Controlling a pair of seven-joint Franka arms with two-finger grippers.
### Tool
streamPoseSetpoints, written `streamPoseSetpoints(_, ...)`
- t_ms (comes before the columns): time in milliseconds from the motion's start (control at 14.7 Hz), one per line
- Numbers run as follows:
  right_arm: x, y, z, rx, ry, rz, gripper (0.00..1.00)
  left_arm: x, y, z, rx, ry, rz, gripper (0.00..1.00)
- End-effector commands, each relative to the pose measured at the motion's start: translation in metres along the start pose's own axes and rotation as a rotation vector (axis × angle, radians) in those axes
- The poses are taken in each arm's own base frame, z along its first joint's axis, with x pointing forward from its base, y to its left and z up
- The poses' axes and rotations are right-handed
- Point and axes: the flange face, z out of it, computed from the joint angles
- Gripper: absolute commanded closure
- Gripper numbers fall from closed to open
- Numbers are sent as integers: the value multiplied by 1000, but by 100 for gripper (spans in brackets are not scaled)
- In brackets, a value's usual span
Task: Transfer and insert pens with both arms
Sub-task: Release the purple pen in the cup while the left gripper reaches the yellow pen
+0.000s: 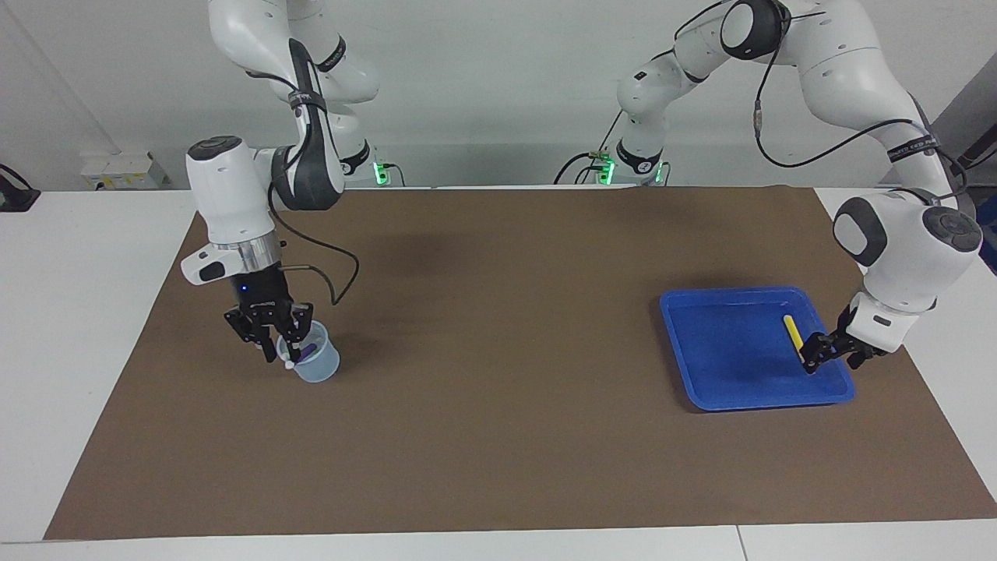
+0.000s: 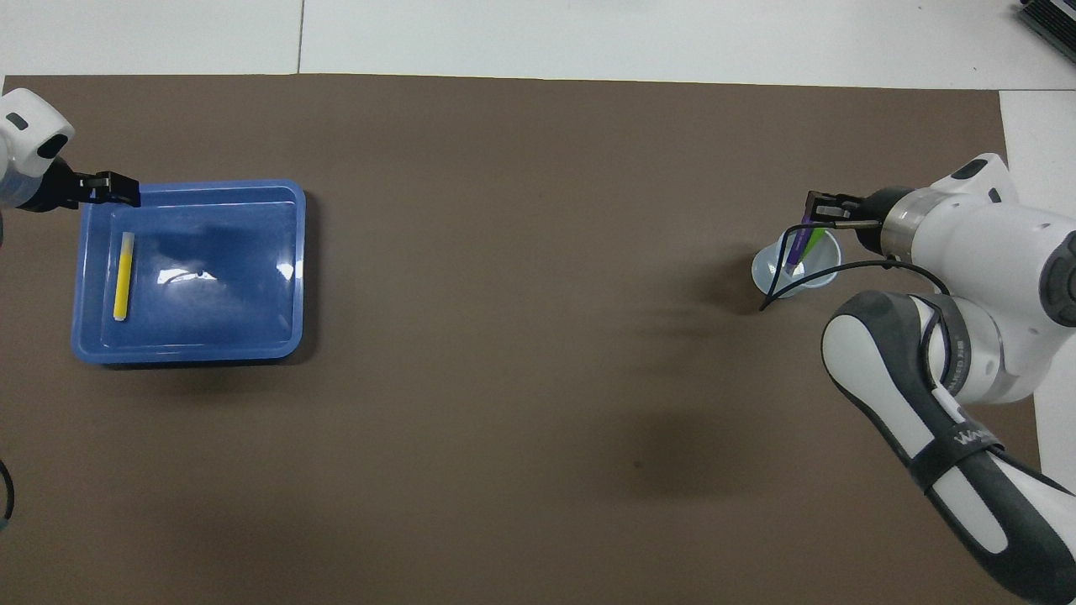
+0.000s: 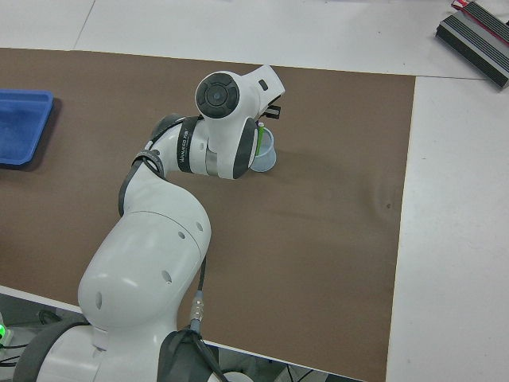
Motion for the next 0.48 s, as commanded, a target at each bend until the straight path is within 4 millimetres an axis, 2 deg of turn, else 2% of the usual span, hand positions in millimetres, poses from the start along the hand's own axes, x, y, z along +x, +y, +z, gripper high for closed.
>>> streamPoseSetpoints(0,14,-5,-3,-5,28,12,0,-7,-6,14,12,14,48,13)
streamPoseSetpoints(136,19,-17,-6,4,22,-1,0,-13,-14,19,12,5,46,14)
streamPoseSetpoints(272,27,-23,-16,6,-6,15,0,-18,-14,27,6,2,49,15)
streamPoseSetpoints(409,35,-43,-30,14,-51,40,0,-26,-13,38,3,10,50,17)
